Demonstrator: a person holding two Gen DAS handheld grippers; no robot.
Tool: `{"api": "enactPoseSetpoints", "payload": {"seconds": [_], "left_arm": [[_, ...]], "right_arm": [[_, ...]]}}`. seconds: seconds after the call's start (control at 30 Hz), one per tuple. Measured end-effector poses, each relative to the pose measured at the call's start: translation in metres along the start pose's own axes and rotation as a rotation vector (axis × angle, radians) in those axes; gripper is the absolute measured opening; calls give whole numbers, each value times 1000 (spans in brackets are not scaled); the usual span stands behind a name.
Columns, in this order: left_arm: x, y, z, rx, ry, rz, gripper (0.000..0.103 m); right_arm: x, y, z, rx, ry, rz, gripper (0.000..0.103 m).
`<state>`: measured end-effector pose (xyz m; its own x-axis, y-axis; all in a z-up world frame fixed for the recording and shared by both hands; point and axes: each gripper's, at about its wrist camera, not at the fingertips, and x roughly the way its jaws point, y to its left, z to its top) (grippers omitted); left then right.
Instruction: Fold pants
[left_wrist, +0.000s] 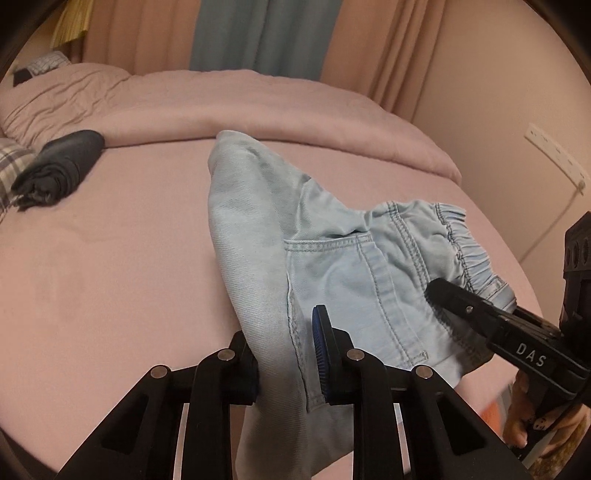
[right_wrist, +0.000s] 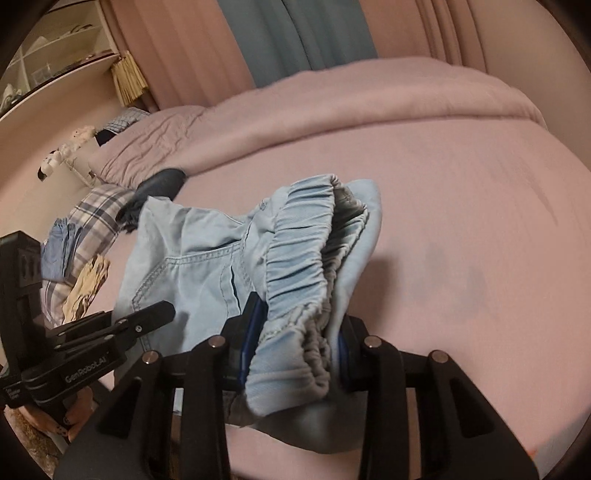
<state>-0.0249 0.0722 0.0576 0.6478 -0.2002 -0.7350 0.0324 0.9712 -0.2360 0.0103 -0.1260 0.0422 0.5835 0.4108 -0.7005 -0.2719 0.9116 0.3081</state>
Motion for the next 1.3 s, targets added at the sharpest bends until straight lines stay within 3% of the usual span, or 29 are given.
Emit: {"api": "enactPoseSetpoints", "payload": {"seconds": [0.1,0.2,0.27,0.33,0.5,0.57,0.8,1.0,1.13,1.3], "left_arm": [[31,16,8,-44,48,11,21],[76,25,3,-62,138,65,21],[98,32,-7,-75,190,102,24],[106,35,-15,-82,192,118,27],[109,34,-18,-67,189,164,36],[107,36,-18,-84,181,164,37],[77,30,-42,-131,194,144,60],[55,32,-49,-167,238,87,63],[30,21,-43,-102,191,109,63],[1,3,-31,-32,95,178,79]], "right_arm": [[26,-6,13,22,26,-10,36],[63,-18,9,66,124,-26,36],[89,-30,-4,86,213,-86,37],[103,-39,-16,93,240,-135,45],[99,-45,-15,102,238,-120,47],[96,-43,-17,92,230,-140,48],[85,-34,-24,98,235,-205,60],[62,-37,-30,130,255,-221,67],[37,-35,-26,102,248,-247,69],[-3,-21,-16,76,160,-213,75]]}}
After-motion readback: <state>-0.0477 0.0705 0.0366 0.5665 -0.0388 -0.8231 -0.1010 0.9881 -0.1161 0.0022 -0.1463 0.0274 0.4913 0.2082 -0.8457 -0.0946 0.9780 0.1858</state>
